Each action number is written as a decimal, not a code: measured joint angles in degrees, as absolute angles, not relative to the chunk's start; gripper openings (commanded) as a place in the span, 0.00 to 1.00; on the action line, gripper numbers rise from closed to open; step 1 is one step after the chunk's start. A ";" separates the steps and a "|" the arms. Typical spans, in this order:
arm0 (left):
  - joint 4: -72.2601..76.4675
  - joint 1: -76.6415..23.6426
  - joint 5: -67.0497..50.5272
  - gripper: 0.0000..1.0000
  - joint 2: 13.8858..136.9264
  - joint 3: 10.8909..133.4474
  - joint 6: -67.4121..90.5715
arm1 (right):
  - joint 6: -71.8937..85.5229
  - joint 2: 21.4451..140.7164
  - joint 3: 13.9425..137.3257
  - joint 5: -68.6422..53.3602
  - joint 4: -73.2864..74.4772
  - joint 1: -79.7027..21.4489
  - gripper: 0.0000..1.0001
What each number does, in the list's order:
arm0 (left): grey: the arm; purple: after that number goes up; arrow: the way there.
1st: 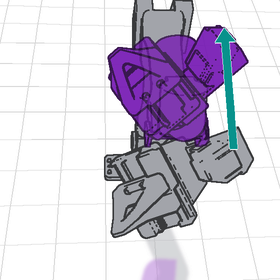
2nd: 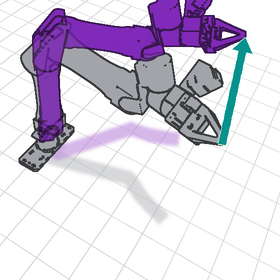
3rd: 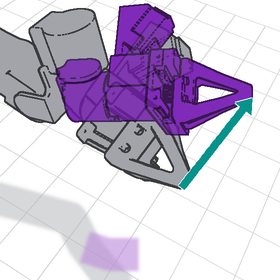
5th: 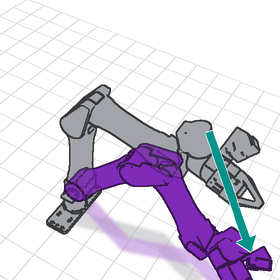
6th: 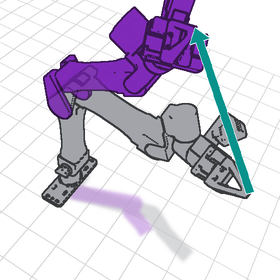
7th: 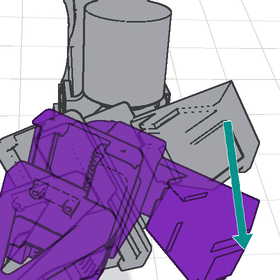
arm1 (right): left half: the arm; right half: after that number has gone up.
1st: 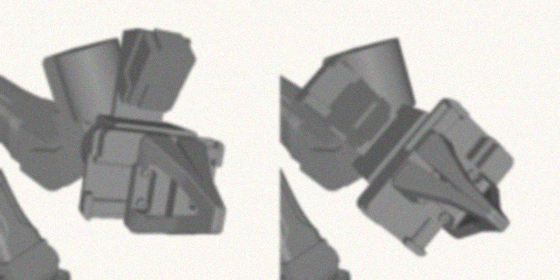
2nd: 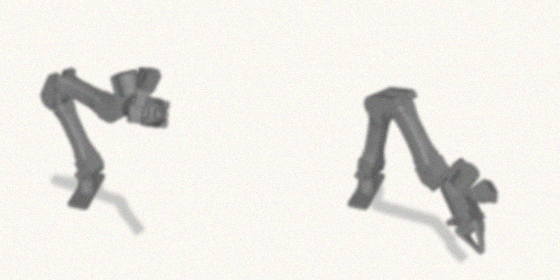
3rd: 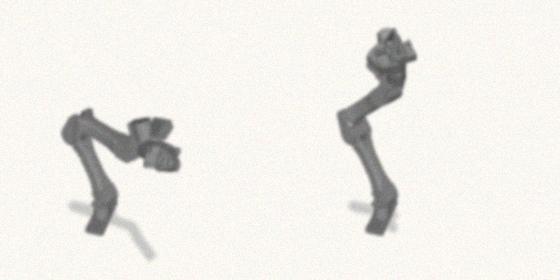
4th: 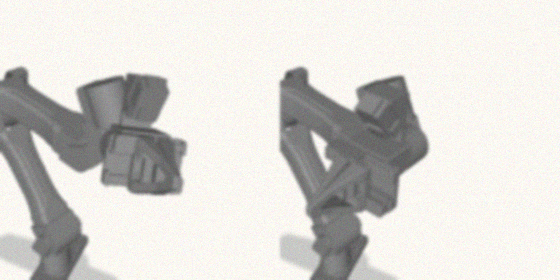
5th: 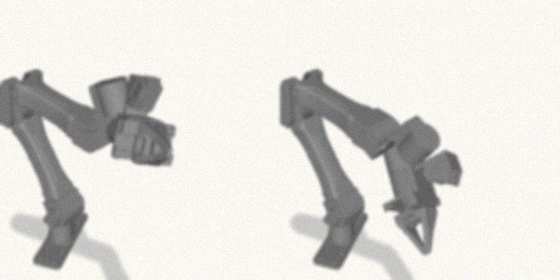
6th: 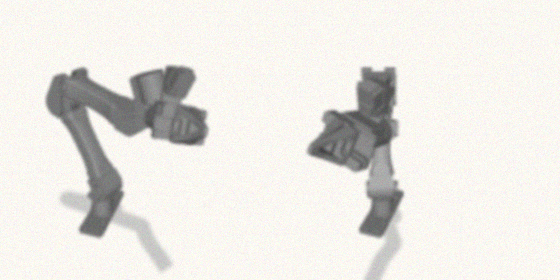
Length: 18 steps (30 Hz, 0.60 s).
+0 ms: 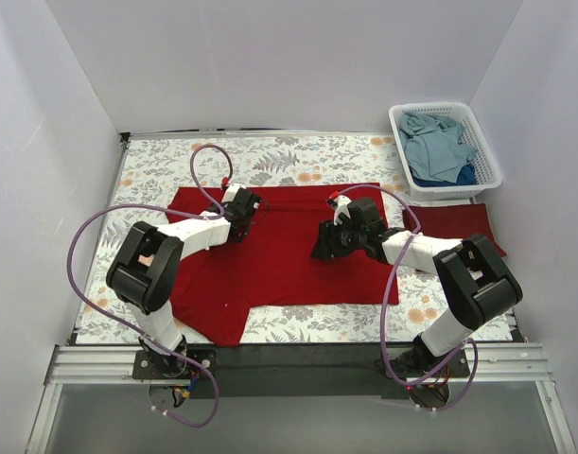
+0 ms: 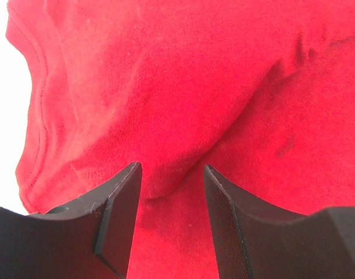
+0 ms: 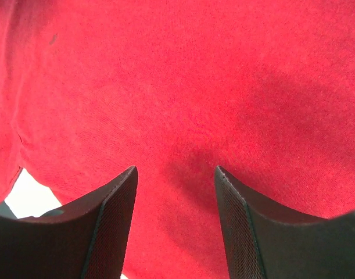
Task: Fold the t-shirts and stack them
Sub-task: Fold the tshirt
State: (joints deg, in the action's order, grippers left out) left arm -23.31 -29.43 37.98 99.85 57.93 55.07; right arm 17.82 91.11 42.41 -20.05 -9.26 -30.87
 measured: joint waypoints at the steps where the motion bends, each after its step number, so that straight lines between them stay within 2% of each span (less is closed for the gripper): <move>1: -23.11 -29.43 38.37 0.45 100.22 57.95 54.98 | 17.76 91.09 42.28 -20.14 -9.34 -30.87 0.62; 18: -20.93 -27.29 42.00 0.44 104.73 61.47 52.38 | 17.39 91.11 42.22 -21.26 -10.98 -30.87 0.64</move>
State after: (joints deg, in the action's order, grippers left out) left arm -20.93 -27.29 42.00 104.73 61.47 52.38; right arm 17.39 91.11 42.22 -21.26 -10.98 -30.87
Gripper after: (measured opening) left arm 0.440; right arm 0.643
